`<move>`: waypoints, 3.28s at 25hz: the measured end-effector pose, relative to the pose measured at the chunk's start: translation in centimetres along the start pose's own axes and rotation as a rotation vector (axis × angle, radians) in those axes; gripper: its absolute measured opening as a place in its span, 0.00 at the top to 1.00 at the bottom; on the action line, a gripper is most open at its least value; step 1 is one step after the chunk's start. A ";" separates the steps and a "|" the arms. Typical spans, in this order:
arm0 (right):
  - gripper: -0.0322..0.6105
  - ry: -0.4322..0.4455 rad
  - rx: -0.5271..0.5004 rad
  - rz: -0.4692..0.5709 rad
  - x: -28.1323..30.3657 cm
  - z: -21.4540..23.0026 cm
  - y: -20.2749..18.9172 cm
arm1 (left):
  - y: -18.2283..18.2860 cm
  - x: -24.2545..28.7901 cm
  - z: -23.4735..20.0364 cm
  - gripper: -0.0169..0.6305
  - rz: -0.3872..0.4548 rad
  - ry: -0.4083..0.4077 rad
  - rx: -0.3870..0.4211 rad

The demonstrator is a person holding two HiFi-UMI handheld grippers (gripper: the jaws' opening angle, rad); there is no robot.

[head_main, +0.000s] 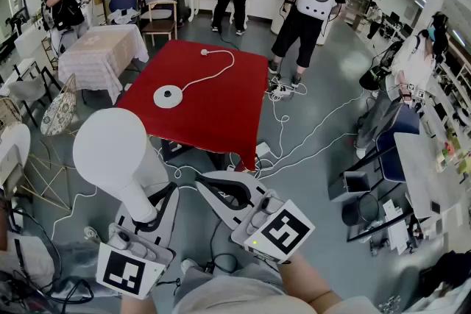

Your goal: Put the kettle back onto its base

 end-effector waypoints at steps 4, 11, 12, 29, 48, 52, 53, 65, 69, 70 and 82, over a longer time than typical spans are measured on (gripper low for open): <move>0.94 0.004 0.003 0.006 -0.6 0.4 0.3 | 0.6 0.4 0.7 0.96 0.008 0.001 0.006; 0.94 0.016 0.007 0.020 -2.3 0.8 0.5 | 1.2 1.0 2.6 0.96 -0.003 0.009 0.023; 0.94 0.017 0.007 0.022 -2.5 0.9 0.6 | 1.3 1.0 2.7 0.96 -0.004 0.011 0.026; 0.94 -0.004 0.058 -0.004 -9.8 7.0 -0.9 | 2.5 5.0 6.2 0.96 0.004 0.121 0.040; 0.94 -0.065 0.053 0.025 2.7 8.8 -1.5 | -1.1 7.9 -5.8 0.96 -0.008 -0.044 0.027; 0.94 -0.114 0.064 0.039 7.1 8.5 -1.6 | -2.0 7.6 -9.7 0.96 -0.006 -0.115 0.020; 0.94 -0.127 0.067 0.042 7.9 8.5 -1.7 | -2.1 7.5 -10.5 0.96 -0.006 -0.130 0.017; 0.94 -0.142 0.060 0.029 13.4 11.6 -2.8 | -3.7 10.1 -16.0 0.96 0.011 -0.158 -0.004; 0.94 -0.093 0.064 0.030 15.4 14.3 -3.4 | -4.2 12.0 -17.5 0.96 0.007 -0.113 -0.001; 0.94 -0.078 0.067 0.032 15.8 15.1 -3.5 | -4.2 12.6 -17.8 0.96 0.006 -0.099 -0.001; 0.94 0.155 0.065 0.014 22.9 25.4 -4.9 | -5.7 20.5 -21.8 0.96 -0.009 0.120 -0.047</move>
Point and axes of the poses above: the fingertips, and each gripper's own axes: x forward along the fingers, z to its right, y out of its top, the point moved 7 cm from there along -x, backward along the fingers, and after that the axes turned 11 degrees about -y, right-handed, at the moved point
